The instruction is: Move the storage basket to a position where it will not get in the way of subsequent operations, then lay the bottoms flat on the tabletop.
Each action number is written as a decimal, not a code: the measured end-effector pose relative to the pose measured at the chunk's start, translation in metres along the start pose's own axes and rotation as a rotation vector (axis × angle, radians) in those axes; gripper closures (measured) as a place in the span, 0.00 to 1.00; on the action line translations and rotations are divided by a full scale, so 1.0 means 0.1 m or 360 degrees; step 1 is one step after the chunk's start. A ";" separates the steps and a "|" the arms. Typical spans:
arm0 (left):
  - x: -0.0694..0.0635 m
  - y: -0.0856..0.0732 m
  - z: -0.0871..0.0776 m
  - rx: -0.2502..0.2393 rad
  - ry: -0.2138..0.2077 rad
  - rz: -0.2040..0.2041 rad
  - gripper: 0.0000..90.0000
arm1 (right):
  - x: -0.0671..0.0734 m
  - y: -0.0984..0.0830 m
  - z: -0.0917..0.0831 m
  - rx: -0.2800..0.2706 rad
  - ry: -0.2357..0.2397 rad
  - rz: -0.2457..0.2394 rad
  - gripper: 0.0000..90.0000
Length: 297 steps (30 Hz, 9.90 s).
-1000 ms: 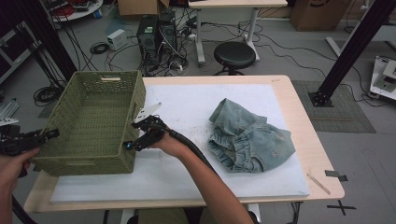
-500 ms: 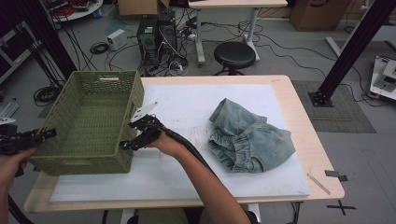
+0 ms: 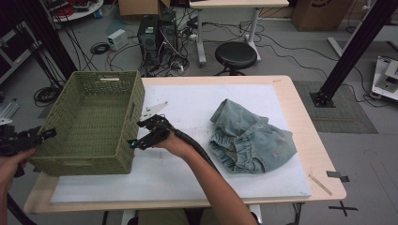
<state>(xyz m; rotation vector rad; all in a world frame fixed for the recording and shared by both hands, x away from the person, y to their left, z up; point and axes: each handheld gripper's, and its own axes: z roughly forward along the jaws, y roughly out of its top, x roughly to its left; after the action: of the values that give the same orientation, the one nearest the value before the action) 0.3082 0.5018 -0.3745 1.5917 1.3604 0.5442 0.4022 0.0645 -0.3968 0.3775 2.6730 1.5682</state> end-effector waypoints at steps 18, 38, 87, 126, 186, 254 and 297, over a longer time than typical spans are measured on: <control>0.03 0.09 0.15 0.0290 0.0163 -0.0027 0.54 | -0.07 -0.32 -1.34 -0.0131 -0.0318 0.0072 0.20; 0.02 0.05 0.12 0.0277 0.0298 -0.0087 0.77 | -0.13 -0.50 -1.67 -0.0176 -0.0398 0.0135 0.20; 0.24 0.00 -0.08 0.0243 0.0354 -0.0114 0.71 | -0.13 -0.51 -1.63 -0.0168 -0.0396 0.0138 0.20; -0.82 0.63 0.09 -0.0230 -0.0155 0.0140 0.26 | -0.22 -0.87 -2.28 -0.0166 -0.0533 0.0184 0.20; -3.23 0.24 1.93 -0.0225 -0.0796 0.0532 0.24 | -0.40 -1.55 -3.09 -0.0162 -0.0782 0.0340 0.20; -3.11 -0.08 2.10 -0.0082 -0.0812 0.0478 0.32 | -0.43 -1.48 -2.33 0.0385 -0.0676 0.0271 0.76; -3.65 -0.44 2.56 0.0507 -0.0881 0.0730 0.50 | -0.49 -1.33 -2.89 -0.0096 -0.0968 0.0380 0.53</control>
<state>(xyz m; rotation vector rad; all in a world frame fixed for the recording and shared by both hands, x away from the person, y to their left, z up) 0.3890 0.0666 -0.4443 2.1348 0.6859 0.1220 0.3837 -0.2559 -0.3741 1.0142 2.1650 1.2955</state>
